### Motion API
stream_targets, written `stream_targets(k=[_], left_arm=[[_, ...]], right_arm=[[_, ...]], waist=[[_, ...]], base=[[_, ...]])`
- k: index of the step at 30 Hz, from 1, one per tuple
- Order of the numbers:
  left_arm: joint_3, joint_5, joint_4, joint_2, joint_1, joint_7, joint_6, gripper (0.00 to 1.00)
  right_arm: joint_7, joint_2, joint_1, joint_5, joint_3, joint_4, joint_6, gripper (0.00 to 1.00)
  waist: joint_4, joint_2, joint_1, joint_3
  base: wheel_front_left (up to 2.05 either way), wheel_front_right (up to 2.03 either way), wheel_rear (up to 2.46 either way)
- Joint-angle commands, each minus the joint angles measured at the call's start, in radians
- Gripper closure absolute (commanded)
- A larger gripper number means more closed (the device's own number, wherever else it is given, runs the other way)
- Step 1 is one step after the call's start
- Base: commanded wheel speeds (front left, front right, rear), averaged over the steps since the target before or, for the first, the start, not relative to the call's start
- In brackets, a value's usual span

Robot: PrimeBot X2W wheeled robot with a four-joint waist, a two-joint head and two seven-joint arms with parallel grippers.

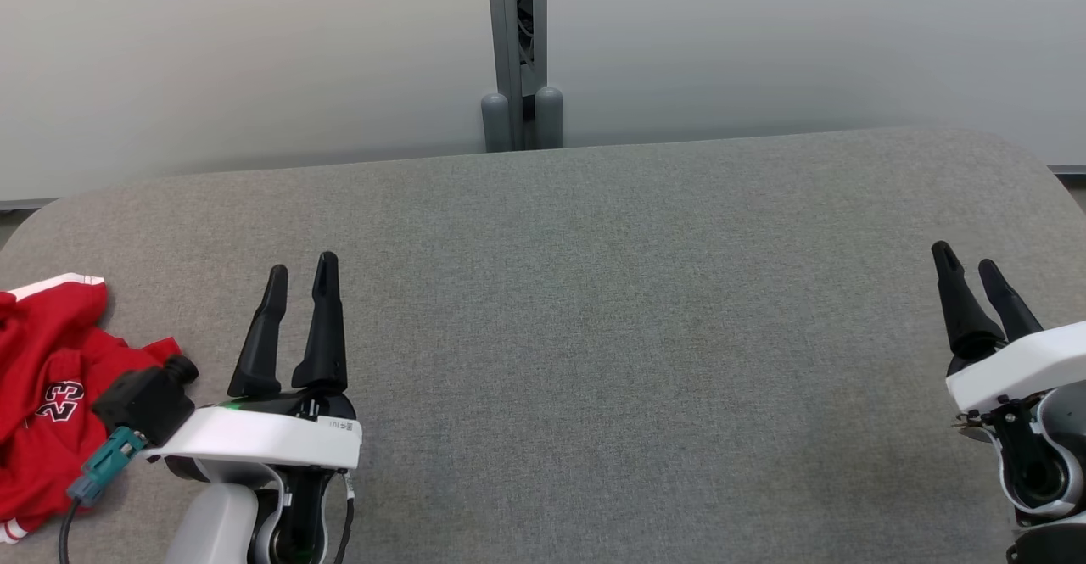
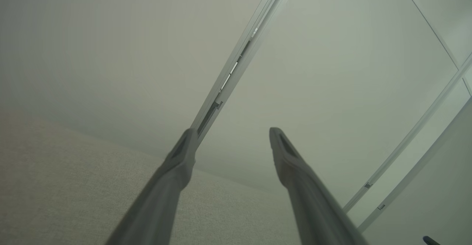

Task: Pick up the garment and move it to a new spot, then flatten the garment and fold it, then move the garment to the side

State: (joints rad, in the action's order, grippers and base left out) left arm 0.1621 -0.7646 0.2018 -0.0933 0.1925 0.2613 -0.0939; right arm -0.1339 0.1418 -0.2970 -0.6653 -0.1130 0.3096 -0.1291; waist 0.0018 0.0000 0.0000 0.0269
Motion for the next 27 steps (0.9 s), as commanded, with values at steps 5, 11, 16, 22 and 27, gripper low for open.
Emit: stream_targets(k=[5,11,16,22,27], left_arm=[[0.000,0.084,0.009,-0.015,0.030,0.001,0.012,0.00],[0.005,0.163,0.034,-0.023,0.029,0.001,0.018,0.00],[-0.004,0.216,0.068,-0.023,0.024,-0.002,0.036,0.00],[-0.012,0.285,0.087,-0.023,0.020,-0.022,0.055,0.00],[-0.016,0.337,0.091,-0.028,0.016,-0.029,0.069,0.00]], right_arm=[[0.042,0.003,0.006,0.075,0.030,-0.023,-0.001,0.00],[0.082,-0.012,0.026,0.150,0.057,-0.036,-0.002,0.00],[0.113,-0.022,0.037,0.213,0.085,-0.041,-0.002,0.00],[0.156,-0.032,0.053,0.290,0.113,-0.045,-0.002,0.00],[0.185,-0.042,0.066,0.333,0.117,-0.035,-0.002,0.00]], waist=[[0.001,0.0000,0.0000,-0.002],[0.002,0.0000,0.0000,-0.004],[0.002,0.0000,0.0000,-0.007],[0.004,0.0000,0.0000,-0.010],[0.005,0.0000,0.0000,-0.010]], base=[[0.00,0.00,0.00],[0.00,0.00,0.00],[0.00,0.00,0.00],[0.00,0.00,0.00],[0.00,0.00,0.00]])
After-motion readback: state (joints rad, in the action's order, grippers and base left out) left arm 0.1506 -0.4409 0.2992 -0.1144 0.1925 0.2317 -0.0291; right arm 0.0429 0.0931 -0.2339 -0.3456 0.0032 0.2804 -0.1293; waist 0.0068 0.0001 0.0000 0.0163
